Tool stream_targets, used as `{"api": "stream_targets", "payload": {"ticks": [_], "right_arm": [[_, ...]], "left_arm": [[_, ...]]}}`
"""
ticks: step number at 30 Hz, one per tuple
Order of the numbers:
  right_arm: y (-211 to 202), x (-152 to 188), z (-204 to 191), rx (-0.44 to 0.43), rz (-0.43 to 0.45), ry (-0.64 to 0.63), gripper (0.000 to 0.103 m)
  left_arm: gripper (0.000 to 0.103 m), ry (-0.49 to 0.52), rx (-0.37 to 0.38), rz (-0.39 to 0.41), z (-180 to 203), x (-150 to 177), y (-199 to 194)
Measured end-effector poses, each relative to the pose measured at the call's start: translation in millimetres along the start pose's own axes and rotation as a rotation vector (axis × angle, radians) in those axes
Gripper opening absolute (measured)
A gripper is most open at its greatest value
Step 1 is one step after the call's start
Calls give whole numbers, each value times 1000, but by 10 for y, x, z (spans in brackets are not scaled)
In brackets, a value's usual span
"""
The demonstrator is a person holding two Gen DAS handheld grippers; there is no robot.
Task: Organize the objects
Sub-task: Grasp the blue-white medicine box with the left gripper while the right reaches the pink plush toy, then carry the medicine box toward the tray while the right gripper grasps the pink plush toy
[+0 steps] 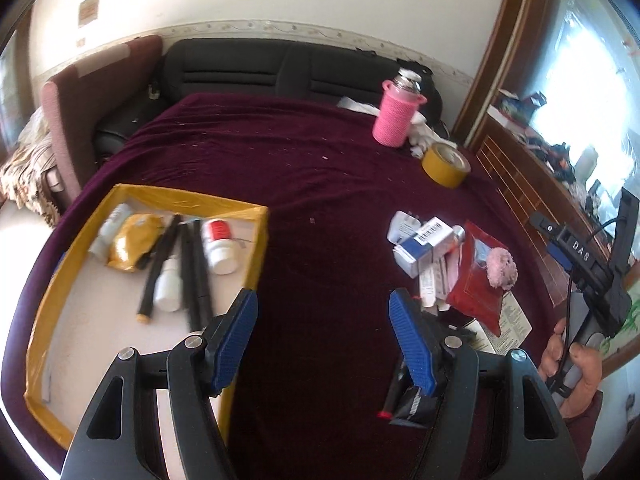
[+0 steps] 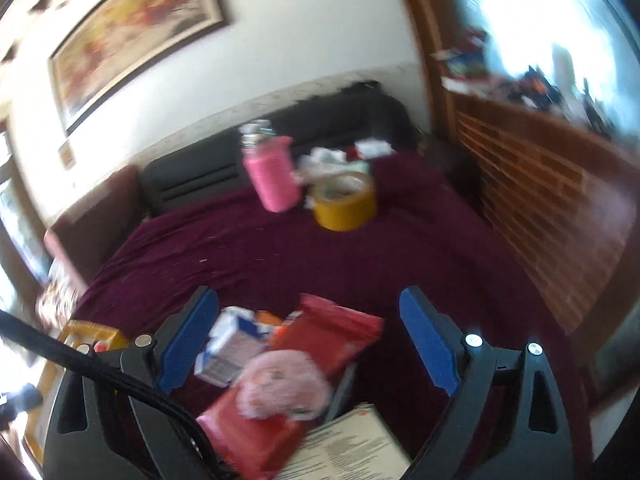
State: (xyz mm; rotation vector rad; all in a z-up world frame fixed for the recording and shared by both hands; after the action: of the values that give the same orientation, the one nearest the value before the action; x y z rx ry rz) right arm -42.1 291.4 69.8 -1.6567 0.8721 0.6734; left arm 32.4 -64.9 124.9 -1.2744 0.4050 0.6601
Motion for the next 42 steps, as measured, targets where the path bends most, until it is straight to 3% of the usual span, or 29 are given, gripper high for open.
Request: {"api": "stream_targets", "payload": {"ticks": [2, 6, 10, 16, 21, 22, 23, 26, 32, 35, 39, 42], "right_arm": [[48, 17, 198, -17, -20, 83, 93], [46, 68, 348, 58, -16, 108, 93], [92, 77, 461, 72, -28, 128, 93], [223, 119, 479, 87, -53, 114, 92], [241, 148, 506, 100, -59, 119, 92], [241, 158, 512, 101, -61, 121, 92], [245, 169, 519, 107, -63, 122, 92], [259, 181, 533, 113, -69, 127, 92], [229, 167, 528, 131, -58, 122, 92], [238, 180, 534, 132, -63, 123, 92], [254, 184, 496, 142, -58, 95, 92], [217, 177, 384, 87, -38, 49, 92]], "left_arm": [[62, 29, -1, -28, 132, -26, 217], [62, 86, 1, -105, 394, -115, 758], [62, 90, 76, -163, 653, -266, 1177], [62, 404, 60, -117, 1130, -264, 1523], [62, 549, 66, -136, 1412, -179, 1743], [54, 550, 61, -142, 1431, -170, 1767], [39, 529, 70, -154, 1437, -169, 1783], [32, 472, 90, -147, 1375, -171, 1686], [29, 369, 137, -115, 1077, -181, 1253], [29, 302, 166, -60, 814, -179, 819], [30, 256, 148, 41, 462, -96, 298], [30, 197, 132, 98, 128, -12, -24]]}}
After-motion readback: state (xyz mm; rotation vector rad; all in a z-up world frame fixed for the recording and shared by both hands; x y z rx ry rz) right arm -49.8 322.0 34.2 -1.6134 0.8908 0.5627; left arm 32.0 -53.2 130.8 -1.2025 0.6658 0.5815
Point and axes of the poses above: each gripper's, at about its wrist camera, not at the fingertips, and y roughly the way its jaws point, z to its right, x to its underside, the point moved 1 cm from there along y, roughly the way its jaws point, and after that the axes turned 7 degrees about -y, right-handed, at the moved point
